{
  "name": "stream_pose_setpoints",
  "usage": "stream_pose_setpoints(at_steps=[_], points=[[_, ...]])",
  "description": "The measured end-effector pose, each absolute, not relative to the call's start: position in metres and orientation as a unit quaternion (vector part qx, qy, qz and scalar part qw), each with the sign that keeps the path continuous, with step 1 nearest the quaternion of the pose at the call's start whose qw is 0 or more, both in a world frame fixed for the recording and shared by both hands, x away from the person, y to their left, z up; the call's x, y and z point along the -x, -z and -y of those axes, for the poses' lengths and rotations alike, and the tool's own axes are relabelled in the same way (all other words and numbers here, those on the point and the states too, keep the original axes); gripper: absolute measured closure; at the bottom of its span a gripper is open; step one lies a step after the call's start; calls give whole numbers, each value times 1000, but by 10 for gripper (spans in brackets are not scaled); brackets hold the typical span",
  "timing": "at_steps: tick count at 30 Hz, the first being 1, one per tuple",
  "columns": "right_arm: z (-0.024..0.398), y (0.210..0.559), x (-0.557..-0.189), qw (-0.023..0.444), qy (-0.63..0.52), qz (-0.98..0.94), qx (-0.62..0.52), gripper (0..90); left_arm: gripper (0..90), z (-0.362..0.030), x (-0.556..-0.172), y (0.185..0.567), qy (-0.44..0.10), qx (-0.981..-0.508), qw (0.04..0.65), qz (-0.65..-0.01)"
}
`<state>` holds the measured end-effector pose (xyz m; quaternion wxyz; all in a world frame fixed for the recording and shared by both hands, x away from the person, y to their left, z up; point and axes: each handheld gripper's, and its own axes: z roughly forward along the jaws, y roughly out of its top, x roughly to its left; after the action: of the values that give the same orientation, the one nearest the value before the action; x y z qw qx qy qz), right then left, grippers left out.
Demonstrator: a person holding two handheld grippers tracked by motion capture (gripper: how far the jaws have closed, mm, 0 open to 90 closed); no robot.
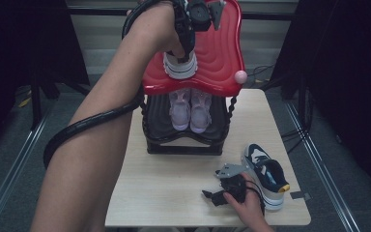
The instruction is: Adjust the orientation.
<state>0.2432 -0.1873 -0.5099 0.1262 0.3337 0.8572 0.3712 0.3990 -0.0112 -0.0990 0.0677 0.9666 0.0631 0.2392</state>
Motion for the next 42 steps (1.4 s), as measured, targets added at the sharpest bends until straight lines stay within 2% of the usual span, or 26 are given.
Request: stream_pose_setpoints(at_steps=[14, 20, 24, 27, 36, 42], points=[[187, 510, -243, 126, -372, -857, -333, 120, 419, 10, -402, 97, -214, -968, 87, -96], [187, 510, -244, 125, -372, -858, -333, 119, 444, 12, -399, 96, -219, -967, 91, -88], [187, 510, -244, 126, -372, -858, -332, 119, 471, 16, -398, 97, -221, -967, 95, -81], [187, 510, -244, 126, -372, -858, -332, 119, 546, 18, -398, 97, -211, -970, 94, -71], [187, 510, -244, 125, -372, -858, -332, 119, 646, 15, -397, 98, -198, -975, 80, -63], [187, 510, -244, 125, -372, -858, -332, 119, 644, 13, -396, 98, -200, -974, 84, -66]])
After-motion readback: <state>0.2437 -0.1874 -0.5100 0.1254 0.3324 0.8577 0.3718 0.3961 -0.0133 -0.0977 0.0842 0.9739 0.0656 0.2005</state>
